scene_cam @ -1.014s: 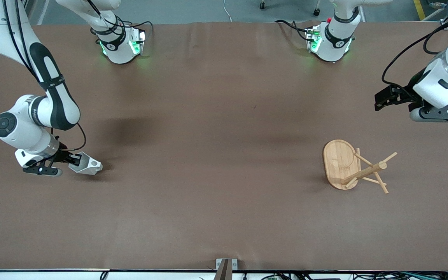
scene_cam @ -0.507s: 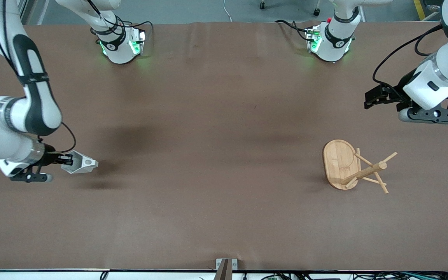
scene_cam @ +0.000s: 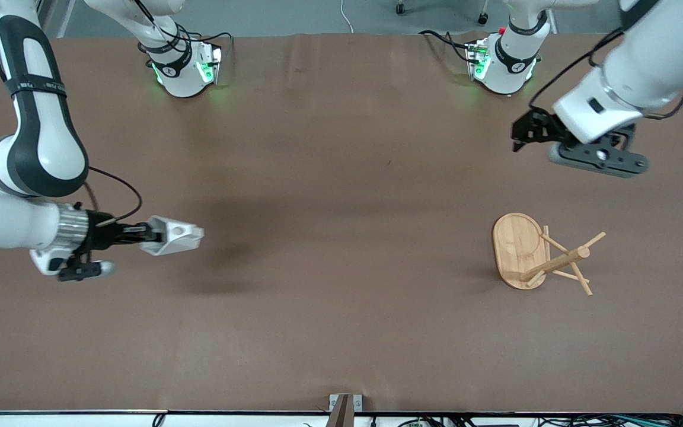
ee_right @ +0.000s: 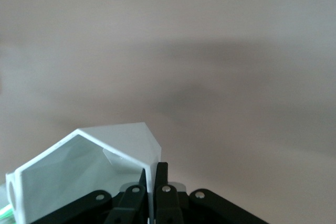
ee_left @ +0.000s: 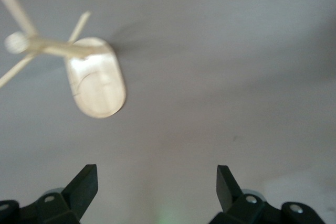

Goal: Hang cup on rack
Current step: 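Lift the cup with the right gripper while the left gripper approaches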

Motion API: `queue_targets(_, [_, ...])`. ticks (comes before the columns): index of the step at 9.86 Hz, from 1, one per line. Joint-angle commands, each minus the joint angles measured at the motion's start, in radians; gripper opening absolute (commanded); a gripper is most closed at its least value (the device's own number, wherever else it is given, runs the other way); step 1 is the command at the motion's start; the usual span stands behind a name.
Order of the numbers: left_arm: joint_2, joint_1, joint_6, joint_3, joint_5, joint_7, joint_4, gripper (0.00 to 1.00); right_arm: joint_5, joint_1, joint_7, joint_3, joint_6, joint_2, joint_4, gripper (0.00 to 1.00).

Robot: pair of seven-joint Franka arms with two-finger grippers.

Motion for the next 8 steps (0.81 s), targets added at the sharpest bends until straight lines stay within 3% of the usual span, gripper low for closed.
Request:
queue_targets(1, [0.024, -0.001, 0.070, -0.122, -0.063, 0.009, 0.001, 1.00, 0.240, -0.009, -0.029, 0.084, -0.003, -0.004, -0.051, 0.00])
queue_targets(2, [0.035, -0.009, 0.107, -0.166, -0.100, 0.021, 0.003, 1.00, 0.375, 0.015, -0.043, 0.113, 0.008, -0.006, -0.077, 0.00])
queue_targets(6, [0.108, -0.045, 0.361, -0.271, -0.119, 0.240, 0.003, 1.00, 0.733, 0.044, -0.035, 0.228, 0.005, -0.004, -0.163, 0.00])
queue_targets(8, [0.142, -0.083, 0.368, -0.280, -0.110, 0.256, 0.003, 1.00, 0.837, 0.049, -0.034, 0.277, 0.003, -0.004, -0.174, 0.00])
